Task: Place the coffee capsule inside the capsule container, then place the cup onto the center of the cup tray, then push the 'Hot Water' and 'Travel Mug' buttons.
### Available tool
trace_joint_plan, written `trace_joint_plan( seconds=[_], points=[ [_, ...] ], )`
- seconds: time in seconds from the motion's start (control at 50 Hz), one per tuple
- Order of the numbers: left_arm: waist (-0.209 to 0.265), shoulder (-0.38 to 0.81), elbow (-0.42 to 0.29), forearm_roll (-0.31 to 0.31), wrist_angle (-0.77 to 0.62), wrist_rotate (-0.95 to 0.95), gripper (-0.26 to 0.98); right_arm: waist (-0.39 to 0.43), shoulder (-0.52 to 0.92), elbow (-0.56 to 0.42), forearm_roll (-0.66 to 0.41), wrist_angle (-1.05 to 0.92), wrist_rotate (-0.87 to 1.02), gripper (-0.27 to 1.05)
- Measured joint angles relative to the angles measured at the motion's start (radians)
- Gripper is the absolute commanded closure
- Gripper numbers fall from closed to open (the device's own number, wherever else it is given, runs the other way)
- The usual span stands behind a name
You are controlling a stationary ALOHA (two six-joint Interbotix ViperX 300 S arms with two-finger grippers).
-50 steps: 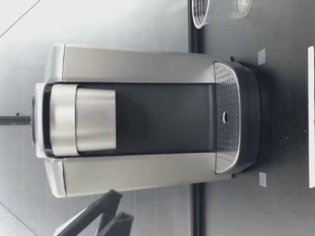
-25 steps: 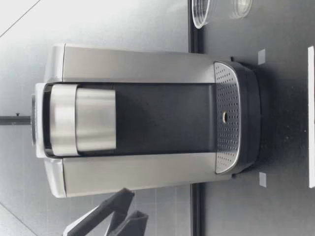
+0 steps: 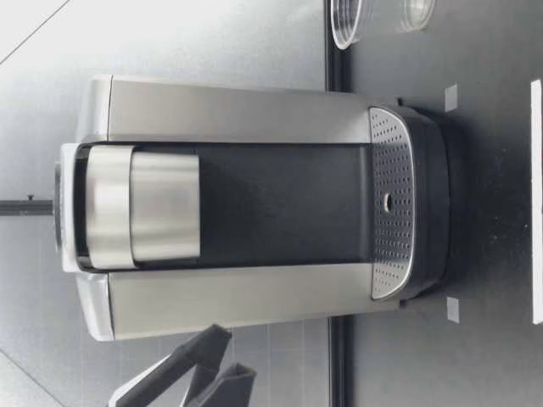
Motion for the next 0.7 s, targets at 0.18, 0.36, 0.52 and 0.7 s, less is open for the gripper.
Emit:
trace_joint_plan(
  seconds=[0.18,0.36,0.52,0.7],
  points=[
    [0.000,0.000,0.002,0.002,0.000,0.000,-0.02,0.000,0.005,0.000,0.000,0.002,0.002,0.25],
    [0.002,0.000,0.003,0.000,0.000,0.002,-0.02,0.000,0.025,-0.006,-0.002,0.005,0.003,0.31],
    [0.002,0.000,0.009,0.000,0.000,0.002,-0.02,0.000,0.046,-0.020,0.000,0.009,0.002,0.36],
    [0.000,0.000,0.012,0.000,0.000,0.002,-0.02,0.000,0.064,-0.037,-0.002,0.012,0.000,0.47]
  ],
)
